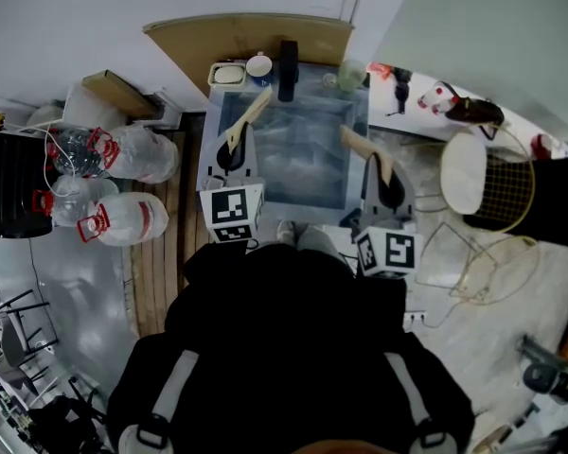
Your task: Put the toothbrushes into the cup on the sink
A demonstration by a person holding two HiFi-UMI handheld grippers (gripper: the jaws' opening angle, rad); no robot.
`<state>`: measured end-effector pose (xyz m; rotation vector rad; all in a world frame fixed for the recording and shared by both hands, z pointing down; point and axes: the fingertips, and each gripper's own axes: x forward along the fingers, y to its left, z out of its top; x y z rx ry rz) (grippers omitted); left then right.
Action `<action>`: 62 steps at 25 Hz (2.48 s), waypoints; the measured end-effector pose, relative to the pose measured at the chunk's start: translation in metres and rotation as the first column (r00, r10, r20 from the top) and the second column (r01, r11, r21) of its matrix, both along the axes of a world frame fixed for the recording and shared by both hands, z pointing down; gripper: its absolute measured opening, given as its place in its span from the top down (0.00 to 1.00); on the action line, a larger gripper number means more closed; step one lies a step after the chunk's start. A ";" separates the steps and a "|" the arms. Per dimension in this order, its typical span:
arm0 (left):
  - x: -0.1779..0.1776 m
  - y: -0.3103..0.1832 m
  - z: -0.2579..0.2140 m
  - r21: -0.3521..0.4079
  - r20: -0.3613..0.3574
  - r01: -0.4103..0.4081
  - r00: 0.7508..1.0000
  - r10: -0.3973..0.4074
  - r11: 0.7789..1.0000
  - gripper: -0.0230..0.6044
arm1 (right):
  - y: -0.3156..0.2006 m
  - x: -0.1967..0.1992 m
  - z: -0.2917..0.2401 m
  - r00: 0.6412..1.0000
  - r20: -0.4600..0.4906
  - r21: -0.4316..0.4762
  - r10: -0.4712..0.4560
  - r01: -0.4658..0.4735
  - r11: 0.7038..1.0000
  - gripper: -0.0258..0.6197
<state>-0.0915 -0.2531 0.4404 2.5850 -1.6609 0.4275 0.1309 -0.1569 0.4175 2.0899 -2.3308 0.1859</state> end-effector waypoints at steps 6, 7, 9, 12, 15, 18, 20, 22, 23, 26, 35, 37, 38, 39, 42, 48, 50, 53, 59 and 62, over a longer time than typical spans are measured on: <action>-0.001 -0.032 0.002 0.009 0.030 0.019 0.999 -0.020 1.000 0.96 | -0.008 0.008 0.005 1.000 0.001 -0.007 0.001 -0.001 1.000 0.92; -0.001 -0.038 0.003 0.006 0.038 0.022 0.999 -0.022 1.000 0.96 | -0.010 0.010 0.006 1.000 0.000 -0.009 0.002 -0.002 1.000 0.92; -0.001 -0.049 0.008 -0.002 0.055 0.024 0.998 -0.024 1.000 0.96 | -0.013 0.013 0.007 1.000 -0.004 -0.014 0.005 -0.005 1.000 0.92; 0.000 -0.065 0.016 -0.015 0.081 0.032 0.996 -0.031 0.999 0.96 | -0.016 0.016 0.009 1.000 -0.003 -0.021 0.006 -0.006 1.000 0.92; 0.000 -0.082 0.023 -0.030 0.102 0.042 0.994 -0.039 0.999 0.96 | -0.021 0.019 0.010 1.000 -0.002 -0.024 0.003 -0.004 1.000 0.92; 0.001 -0.096 0.030 -0.049 0.122 0.050 0.992 -0.044 0.998 0.96 | -0.025 0.023 0.010 1.000 -0.004 -0.027 0.000 0.000 1.000 0.92; 0.001 -0.104 0.036 -0.063 0.136 0.055 0.990 -0.046 0.997 0.96 | -0.027 0.025 0.011 1.000 -0.005 -0.032 -0.003 0.003 0.999 0.92; -0.001 -0.113 0.043 -0.077 0.151 0.058 0.987 -0.046 0.995 0.96 | -0.030 0.025 0.013 1.000 -0.001 -0.038 -0.003 0.003 0.999 0.92; -0.002 -0.117 0.046 -0.083 0.159 0.059 0.986 -0.045 0.995 0.96 | -0.032 0.025 0.013 1.000 0.000 -0.040 -0.003 0.003 0.999 0.92; -0.002 -0.129 0.062 -0.109 0.172 0.057 0.984 -0.037 0.992 0.96 | -0.035 0.027 0.015 1.000 -0.006 -0.041 -0.005 0.004 0.999 0.92; 0.001 -0.155 0.096 -0.166 0.206 0.055 0.978 -0.020 0.985 0.96 | -0.042 0.031 0.020 1.000 -0.009 -0.059 0.000 -0.001 0.998 0.92; 0.002 -0.160 0.103 -0.179 0.219 0.052 0.976 -0.012 0.983 0.96 | -0.045 0.031 0.021 1.000 -0.008 -0.062 -0.002 0.001 0.998 0.91; 0.003 -0.162 0.105 -0.182 0.224 0.051 0.974 -0.009 0.982 0.96 | -0.046 0.031 0.021 1.000 -0.009 -0.063 -0.003 0.003 0.998 0.92; 0.003 -0.164 0.107 -0.185 0.229 0.050 0.973 -0.007 0.981 0.96 | -0.047 0.030 0.022 1.000 -0.010 -0.064 -0.005 0.004 0.998 0.92; 0.005 -0.168 0.114 -0.196 0.241 0.048 0.971 0.001 0.980 0.96 | -0.048 0.029 0.023 1.000 -0.013 -0.067 -0.010 0.009 0.998 0.91; 0.004 -0.178 0.127 -0.215 0.260 0.053 0.966 0.005 0.975 0.96 | -0.050 0.033 0.026 1.000 -0.022 -0.076 -0.003 0.001 0.997 0.91; 0.004 -0.182 0.131 -0.220 0.260 0.057 0.966 0.003 0.974 0.95 | -0.051 0.034 0.026 1.000 -0.024 -0.077 0.003 -0.005 0.997 0.92; 0.005 -0.187 0.138 -0.239 0.267 0.054 0.964 0.012 0.970 0.95 | -0.052 0.035 0.025 1.000 -0.020 -0.075 0.010 -0.011 0.997 0.91; 0.008 -0.194 0.150 -0.274 0.257 0.060 0.966 0.013 0.960 0.95 | -0.050 0.038 0.025 0.999 -0.035 -0.078 0.018 -0.021 0.997 0.91; 0.009 -0.195 0.154 -0.285 0.245 0.062 0.969 0.010 0.957 0.95 | -0.048 0.039 0.026 0.999 -0.038 -0.078 0.022 -0.025 0.997 0.92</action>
